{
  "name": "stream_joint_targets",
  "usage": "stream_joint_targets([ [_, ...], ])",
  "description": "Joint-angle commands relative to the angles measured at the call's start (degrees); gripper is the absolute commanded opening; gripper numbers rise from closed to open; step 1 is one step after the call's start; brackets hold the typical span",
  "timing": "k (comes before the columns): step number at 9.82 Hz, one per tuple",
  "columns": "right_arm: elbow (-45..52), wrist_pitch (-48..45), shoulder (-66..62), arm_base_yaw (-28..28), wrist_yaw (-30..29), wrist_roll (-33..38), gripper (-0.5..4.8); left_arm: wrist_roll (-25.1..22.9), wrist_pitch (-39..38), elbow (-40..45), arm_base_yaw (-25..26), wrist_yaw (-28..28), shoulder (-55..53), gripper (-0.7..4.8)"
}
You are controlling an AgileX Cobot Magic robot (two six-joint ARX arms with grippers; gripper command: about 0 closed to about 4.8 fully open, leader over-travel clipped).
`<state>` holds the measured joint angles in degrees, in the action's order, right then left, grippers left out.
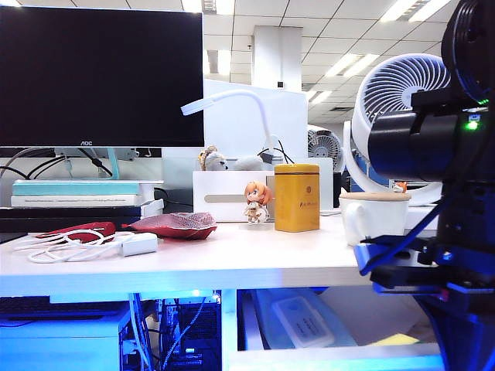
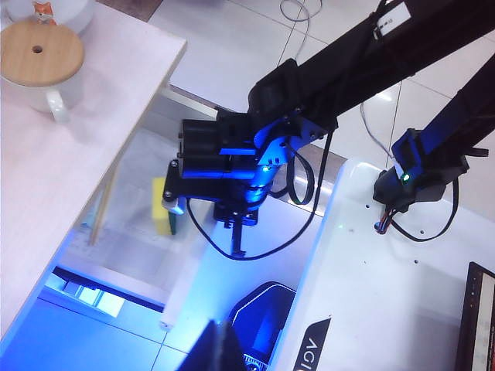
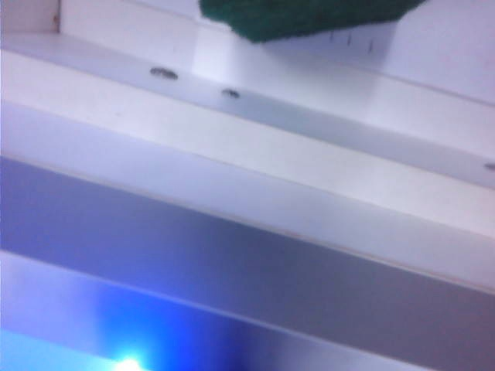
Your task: Open the drawer, place the cleaning sponge inside, then close the drawer.
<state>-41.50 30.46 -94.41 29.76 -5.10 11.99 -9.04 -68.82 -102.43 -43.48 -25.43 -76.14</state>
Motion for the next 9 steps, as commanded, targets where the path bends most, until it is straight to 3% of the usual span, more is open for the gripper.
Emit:
stream_joint_targets([
  [1,0.0,-3.4,0.2,0.0,1.6,0.0,-0.06,-0.2,0.2,-0.2,0.0,-0.1,0.3,-0.05],
  [9,0.0,-10.8,0.1,0.0,4.0,0.0,-0.06,-0.2,-0.7,-0.2,0.0,-0.1,0.3,-0.05],
])
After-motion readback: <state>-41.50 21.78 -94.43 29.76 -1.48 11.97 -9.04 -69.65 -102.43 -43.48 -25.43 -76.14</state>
